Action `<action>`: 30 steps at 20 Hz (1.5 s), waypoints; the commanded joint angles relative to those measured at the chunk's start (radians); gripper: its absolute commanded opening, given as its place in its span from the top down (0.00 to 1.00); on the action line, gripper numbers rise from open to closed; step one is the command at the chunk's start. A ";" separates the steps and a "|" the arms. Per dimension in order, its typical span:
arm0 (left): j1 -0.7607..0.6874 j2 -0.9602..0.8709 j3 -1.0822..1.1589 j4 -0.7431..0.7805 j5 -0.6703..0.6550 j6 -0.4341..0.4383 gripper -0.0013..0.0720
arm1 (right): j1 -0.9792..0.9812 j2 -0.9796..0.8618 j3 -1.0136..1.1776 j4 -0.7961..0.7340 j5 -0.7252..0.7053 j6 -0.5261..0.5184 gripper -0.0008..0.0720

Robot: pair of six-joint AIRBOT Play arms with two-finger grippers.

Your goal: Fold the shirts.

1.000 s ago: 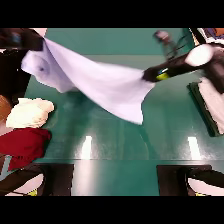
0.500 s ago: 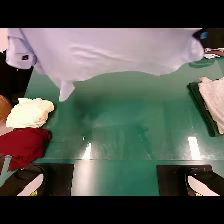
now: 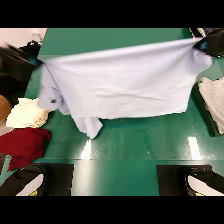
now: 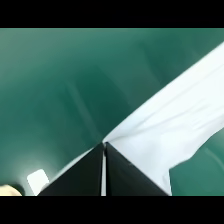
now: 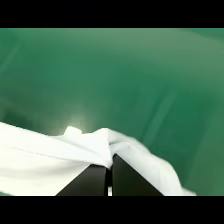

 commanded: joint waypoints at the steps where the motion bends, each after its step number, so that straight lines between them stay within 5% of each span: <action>1: 0.000 -0.089 -0.221 -0.014 0.080 0.043 0.95 | 0.002 -0.180 0.002 0.007 0.090 -0.001 0.98; 4: 0.000 -0.200 -0.363 -0.015 0.150 0.094 0.95 | 0.035 -0.305 0.002 0.005 0.138 -0.010 0.98; 12: 0.000 -0.245 -0.452 -0.021 -0.083 0.056 0.89 | 0.082 -0.196 -0.206 0.005 0.200 0.001 0.98; 13: 0.000 -0.245 -0.452 -0.023 -0.069 0.056 0.47 | 0.077 -0.157 -0.263 0.005 0.173 0.001 0.98; 14: 0.000 -0.245 -0.451 -0.030 -0.055 0.054 0.18 | 0.072 -0.118 -0.320 0.006 0.133 0.002 0.98; 20: 0.000 -0.246 -0.303 0.032 0.084 0.034 0.24 | 0.056 0.011 -0.485 0.008 0.050 0.019 0.98; 24: 0.065 -0.286 -0.270 0.095 0.292 -0.109 0.24 | 0.056 0.016 -0.482 0.008 0.047 0.019 0.98; 26: 0.139 -0.362 -0.271 0.011 0.264 -0.105 0.24 | 0.056 0.016 -0.482 0.008 0.042 0.019 0.98; 30: 0.210 -0.549 -0.271 -0.209 0.179 0.040 0.24 | 0.056 0.009 -0.482 0.009 0.034 0.019 0.98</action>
